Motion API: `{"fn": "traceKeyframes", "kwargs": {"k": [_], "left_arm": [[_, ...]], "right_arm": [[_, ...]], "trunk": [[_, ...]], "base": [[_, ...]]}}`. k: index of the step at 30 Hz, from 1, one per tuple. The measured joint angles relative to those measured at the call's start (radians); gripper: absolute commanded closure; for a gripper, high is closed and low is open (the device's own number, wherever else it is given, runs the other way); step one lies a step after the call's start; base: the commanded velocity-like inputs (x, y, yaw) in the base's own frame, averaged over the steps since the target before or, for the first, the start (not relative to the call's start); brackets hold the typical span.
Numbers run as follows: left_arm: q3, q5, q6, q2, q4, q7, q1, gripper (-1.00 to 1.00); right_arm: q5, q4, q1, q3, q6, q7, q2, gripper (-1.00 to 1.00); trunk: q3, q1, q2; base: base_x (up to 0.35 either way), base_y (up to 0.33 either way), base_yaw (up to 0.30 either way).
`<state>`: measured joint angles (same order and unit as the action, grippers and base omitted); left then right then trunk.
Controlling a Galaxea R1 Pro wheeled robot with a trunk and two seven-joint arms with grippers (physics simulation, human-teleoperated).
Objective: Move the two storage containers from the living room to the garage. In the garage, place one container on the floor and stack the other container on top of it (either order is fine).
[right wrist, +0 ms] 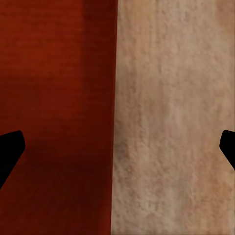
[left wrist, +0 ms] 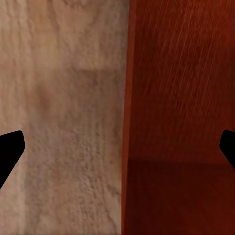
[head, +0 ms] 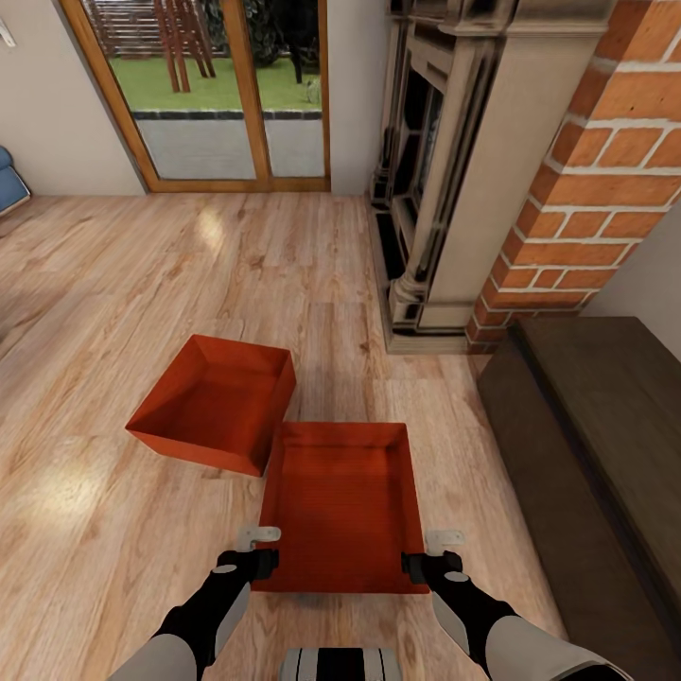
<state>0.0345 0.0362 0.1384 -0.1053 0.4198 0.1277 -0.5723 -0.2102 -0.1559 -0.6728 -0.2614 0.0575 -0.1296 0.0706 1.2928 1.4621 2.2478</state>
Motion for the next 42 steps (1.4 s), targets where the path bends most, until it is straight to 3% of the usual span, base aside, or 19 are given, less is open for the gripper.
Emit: {"fn": "traceKeyframes", "kwargs": {"k": [4, 10, 42], "left_arm": [[-0.001, 0.0, 0.0, -0.001, 0.0, 0.0, 0.0, -1.0], [-0.001, 0.0, 0.0, -0.001, -0.001, 0.0, 0.0, -1.0], [-0.001, 0.0, 0.0, -0.001, 0.0, 0.0, 0.0, -1.0]], "right_arm": [[0.0, 0.0, 0.0, 0.001, 0.0, 0.0, 0.0, -1.0], [0.0, 0.0, 0.0, 0.002, 0.0, 0.0, 0.001, -1.0], [0.0, 0.0, 0.0, 0.002, -0.002, -0.001, 0.001, -1.0]], "trunk": [[0.0, 0.0, 0.0], [0.019, 0.023, 0.042], [0.019, 0.023, 0.042]], "base": [[0.0, 0.0, 0.0], [0.0, 0.0, 0.0], [0.0, 0.0, 0.0]]}}
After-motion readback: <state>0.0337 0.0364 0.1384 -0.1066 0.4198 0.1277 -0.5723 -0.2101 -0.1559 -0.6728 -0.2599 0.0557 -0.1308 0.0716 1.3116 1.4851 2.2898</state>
